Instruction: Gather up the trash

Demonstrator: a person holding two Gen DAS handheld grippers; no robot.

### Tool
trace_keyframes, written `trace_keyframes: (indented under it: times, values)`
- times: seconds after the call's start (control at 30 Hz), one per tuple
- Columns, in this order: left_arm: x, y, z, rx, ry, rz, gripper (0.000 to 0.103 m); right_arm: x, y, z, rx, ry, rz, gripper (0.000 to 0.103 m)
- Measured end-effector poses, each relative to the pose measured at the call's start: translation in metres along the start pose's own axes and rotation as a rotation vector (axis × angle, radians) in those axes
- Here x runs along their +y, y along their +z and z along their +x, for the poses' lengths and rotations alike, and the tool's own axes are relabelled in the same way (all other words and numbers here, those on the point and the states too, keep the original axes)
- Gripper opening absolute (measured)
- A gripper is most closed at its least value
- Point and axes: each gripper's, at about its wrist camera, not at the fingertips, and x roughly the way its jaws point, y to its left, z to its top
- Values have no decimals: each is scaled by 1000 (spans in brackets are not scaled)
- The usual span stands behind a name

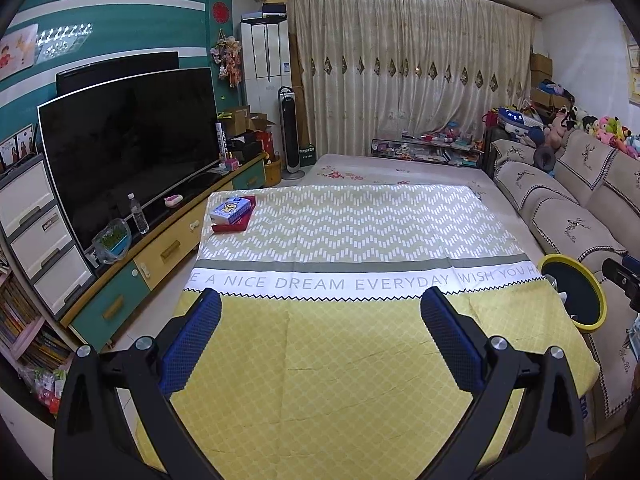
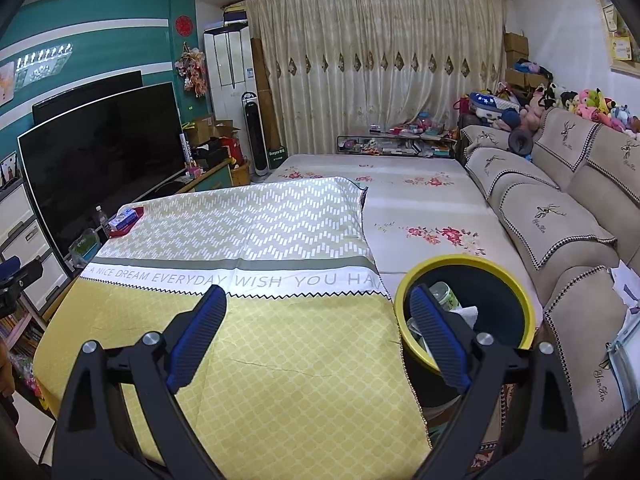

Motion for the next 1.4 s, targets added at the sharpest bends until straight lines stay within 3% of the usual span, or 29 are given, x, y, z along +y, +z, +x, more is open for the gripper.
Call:
trace_keyframes:
  times: [1.4]
  values:
    - [-6, -7, 6, 17, -10, 6, 98, -3, -2, 8, 24, 5, -2, 89]
